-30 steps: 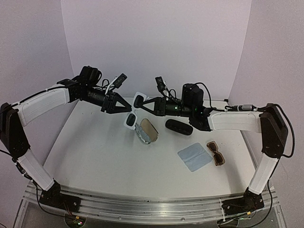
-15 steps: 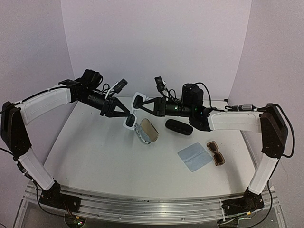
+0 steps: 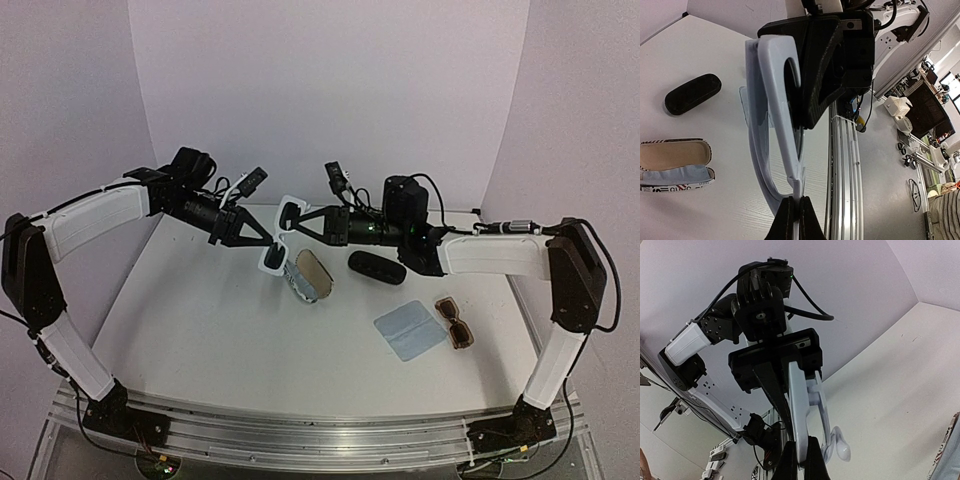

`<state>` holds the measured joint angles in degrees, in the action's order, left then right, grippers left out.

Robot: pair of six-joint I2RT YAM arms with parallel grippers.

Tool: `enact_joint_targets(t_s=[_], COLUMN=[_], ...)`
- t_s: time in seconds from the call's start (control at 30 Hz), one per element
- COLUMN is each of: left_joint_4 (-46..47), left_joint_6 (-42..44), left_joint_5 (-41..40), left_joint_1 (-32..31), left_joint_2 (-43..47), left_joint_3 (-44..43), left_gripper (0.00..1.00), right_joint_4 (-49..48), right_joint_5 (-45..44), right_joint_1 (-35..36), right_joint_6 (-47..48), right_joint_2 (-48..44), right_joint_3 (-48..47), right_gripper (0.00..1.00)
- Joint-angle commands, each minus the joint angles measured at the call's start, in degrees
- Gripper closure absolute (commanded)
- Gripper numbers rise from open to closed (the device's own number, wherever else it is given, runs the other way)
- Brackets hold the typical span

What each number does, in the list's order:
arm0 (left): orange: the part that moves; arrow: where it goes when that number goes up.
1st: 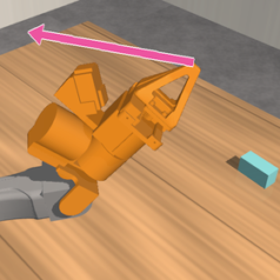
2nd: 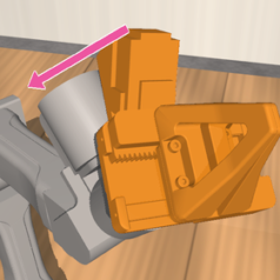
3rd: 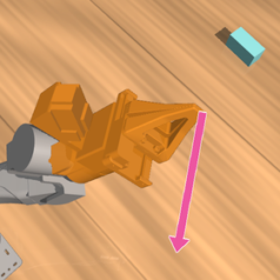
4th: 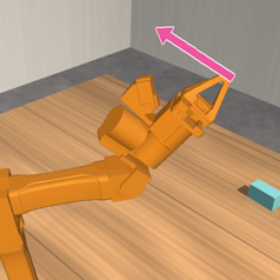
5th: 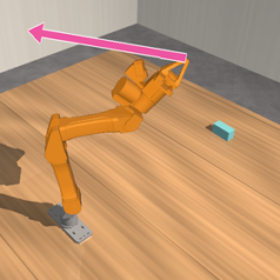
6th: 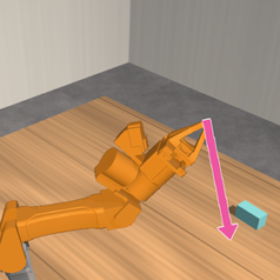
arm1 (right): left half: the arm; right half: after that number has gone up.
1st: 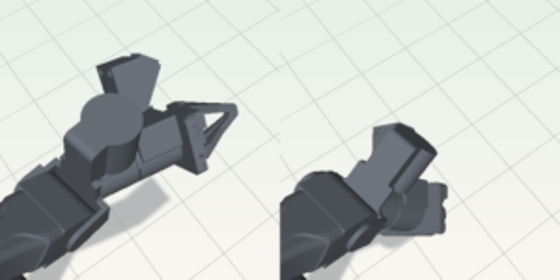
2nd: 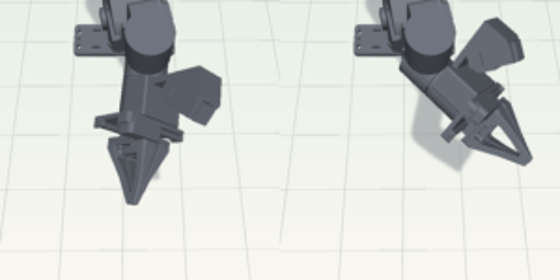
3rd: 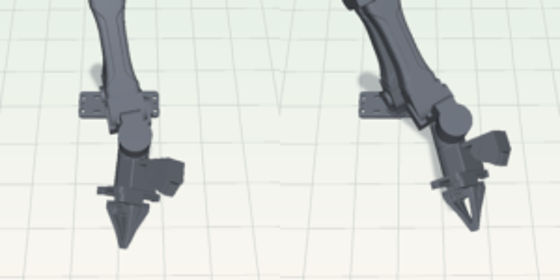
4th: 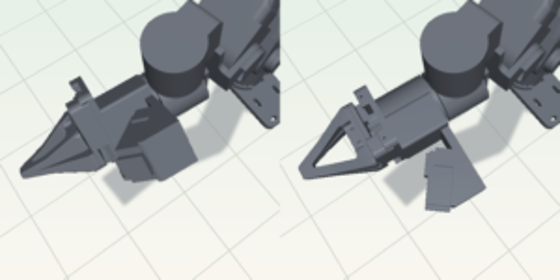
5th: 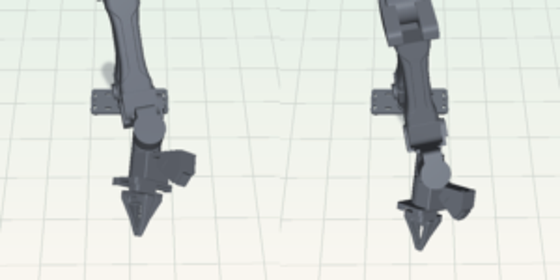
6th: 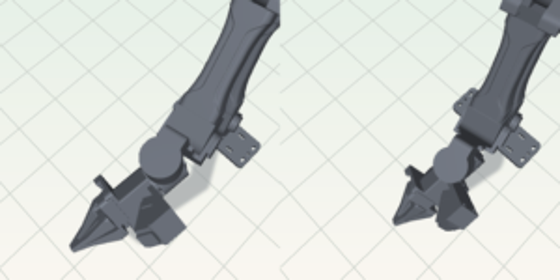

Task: Organize the sunglasses
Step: Fold the sunglasses at the center of the board.

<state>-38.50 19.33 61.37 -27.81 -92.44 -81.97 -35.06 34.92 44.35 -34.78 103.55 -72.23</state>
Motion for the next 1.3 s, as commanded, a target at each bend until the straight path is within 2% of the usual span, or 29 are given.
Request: enact_joint_targets(t_s=[0.0, 0.07, 0.17, 0.4, 0.47, 0.63, 0.73, 0.87, 1.0, 1.27], left_joint_4=[1.26, 1.04, 0.6, 0.39, -0.07, -1.56, -1.76, -1.79, -1.83, -1.94], left_joint_6=[-3.65, -4.72, -5.9, -4.87, -3.34, 1.0, 1.9, 2.14, 2.34, 3.33], left_joint_5=[-3.66, -7.26, -11.78, -18.45, -20.36, -25.06, -26.05, -26.04, -25.49, -25.14], left_joint_1=[0.41, 1.12, 2.43, 4.16, 4.21, 4.26, 4.22, 4.21, 4.25, 4.25], left_joint_2=[-0.33, -0.85, -1.56, -2.05, -2.04, -2.11, -2.04, -1.84, -1.51, -1.36], left_joint_3=[0.13, 0.26, 0.56, 2.84, 3.1, 2.66, 2.76, 3.23, 3.53, 3.67], left_gripper=[1.0, 1.0, 1.0, 1.0, 1.0, 1.0, 1.0, 1.0, 1.0, 1.0], right_joint_4=[-1.59, 0.34, 7.48, 20.89, 25.69, 31.96, 32.93, 33.48, 33.5, 33.6], right_joint_5=[-4.83, -9.14, -17.76, -37.54, -42.4, -44.05, -41.42, -40.34, -39.6, -34.11], right_joint_1=[0.0, -0.01, -0.04, -0.23, -0.23, -0.23, -0.23, -0.23, -0.23, -0.23], right_joint_6=[-0.42, -0.24, 0.75, -2.46, -4.06, -3.62, -3.43, -2.94, -2.11, 2.61], right_joint_2=[-0.44, -0.76, -1.16, -0.94, 0.51, 6.55, 11.0, 15.18, 17.43, 20.41], right_joint_3=[0.43, 1.51, 1.32, 2.29, 1.51, -1.58, -4.53, -7.3, -8.95, -11.25], right_gripper=[0.79, 0.61, 0.48, 0.46, 0.43, 0.37, 0.41, 0.57, 0.61, 0.83])
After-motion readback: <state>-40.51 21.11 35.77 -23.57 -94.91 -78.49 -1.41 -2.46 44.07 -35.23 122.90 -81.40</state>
